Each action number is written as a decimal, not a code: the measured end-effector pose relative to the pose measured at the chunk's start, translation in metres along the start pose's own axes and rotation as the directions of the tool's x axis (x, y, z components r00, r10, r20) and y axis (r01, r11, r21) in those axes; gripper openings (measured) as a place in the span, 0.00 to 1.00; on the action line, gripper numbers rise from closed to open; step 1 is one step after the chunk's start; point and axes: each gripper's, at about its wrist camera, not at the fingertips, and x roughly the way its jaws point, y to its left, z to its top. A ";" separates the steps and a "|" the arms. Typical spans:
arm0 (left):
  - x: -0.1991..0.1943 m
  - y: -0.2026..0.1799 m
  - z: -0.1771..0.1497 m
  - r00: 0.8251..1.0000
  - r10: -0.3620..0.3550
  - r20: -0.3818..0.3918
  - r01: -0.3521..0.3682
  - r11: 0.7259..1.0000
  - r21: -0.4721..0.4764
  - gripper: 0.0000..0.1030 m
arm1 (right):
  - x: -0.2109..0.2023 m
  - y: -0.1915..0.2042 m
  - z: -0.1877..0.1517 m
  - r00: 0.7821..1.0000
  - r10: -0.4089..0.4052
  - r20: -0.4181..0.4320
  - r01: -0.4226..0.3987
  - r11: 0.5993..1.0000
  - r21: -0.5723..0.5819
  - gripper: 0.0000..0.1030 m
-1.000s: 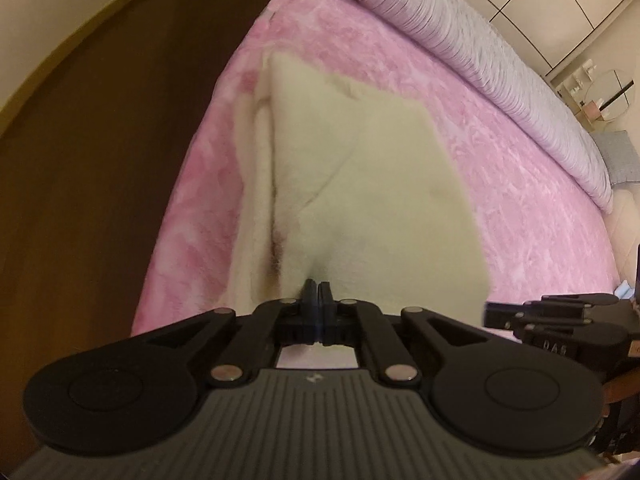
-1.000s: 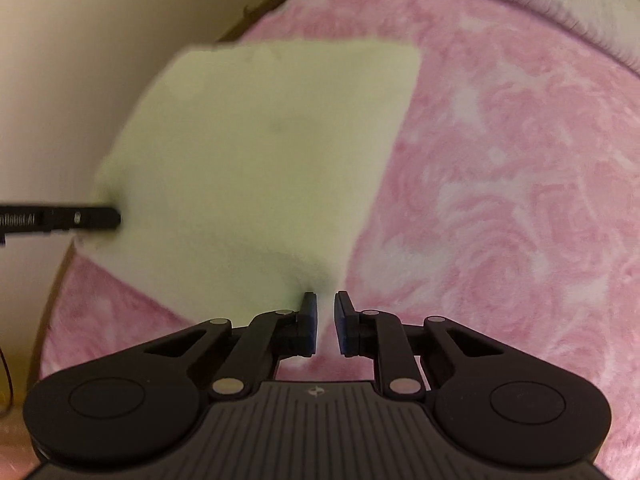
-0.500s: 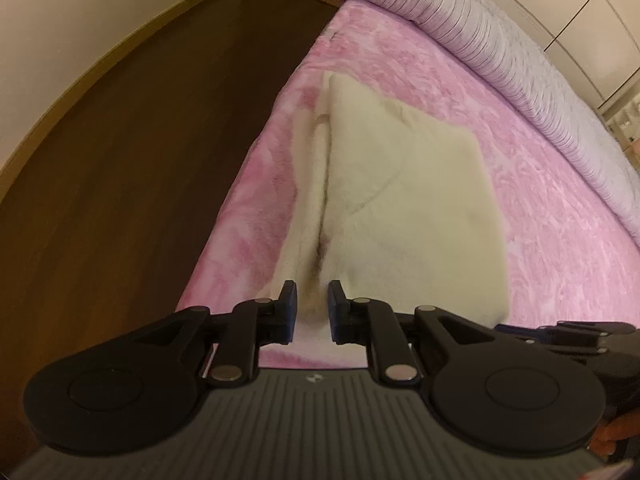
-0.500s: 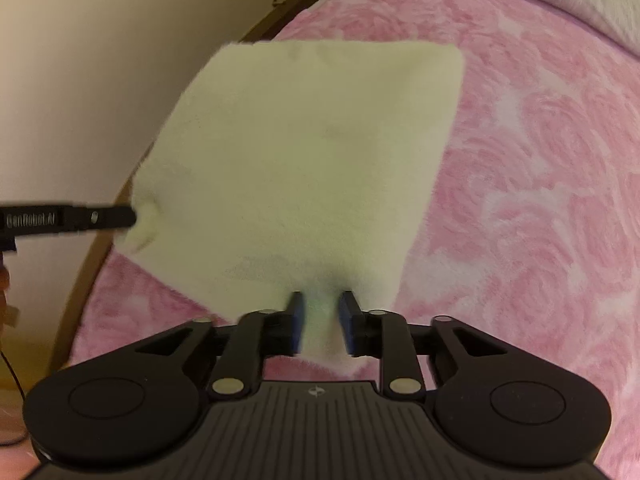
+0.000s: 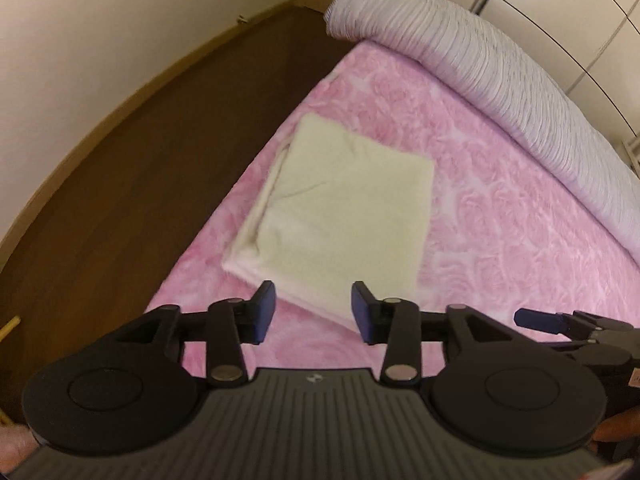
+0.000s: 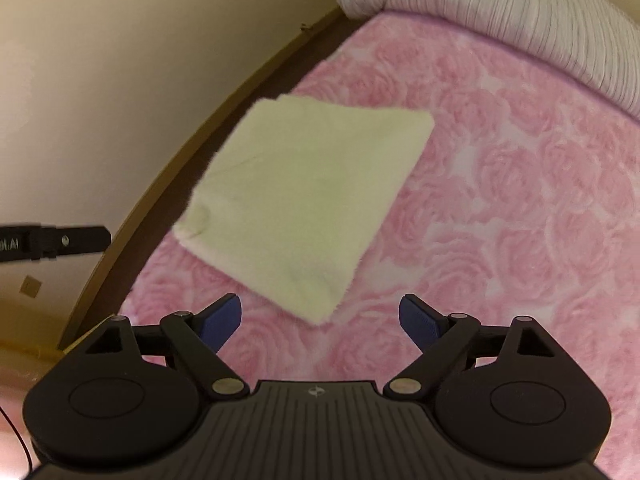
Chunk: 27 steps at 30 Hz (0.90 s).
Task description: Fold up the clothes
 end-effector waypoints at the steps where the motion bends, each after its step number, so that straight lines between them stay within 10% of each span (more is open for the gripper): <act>1: -0.010 -0.008 -0.005 1.000 0.013 0.008 -0.013 1.000 -0.003 0.40 | -0.012 -0.002 -0.001 1.000 0.003 0.004 -0.003 1.000 -0.003 0.86; 27: -0.146 -0.188 -0.124 0.952 0.259 0.163 -0.240 0.962 -0.128 0.78 | -0.162 -0.078 -0.064 0.994 0.104 0.021 -0.097 0.972 -0.214 0.86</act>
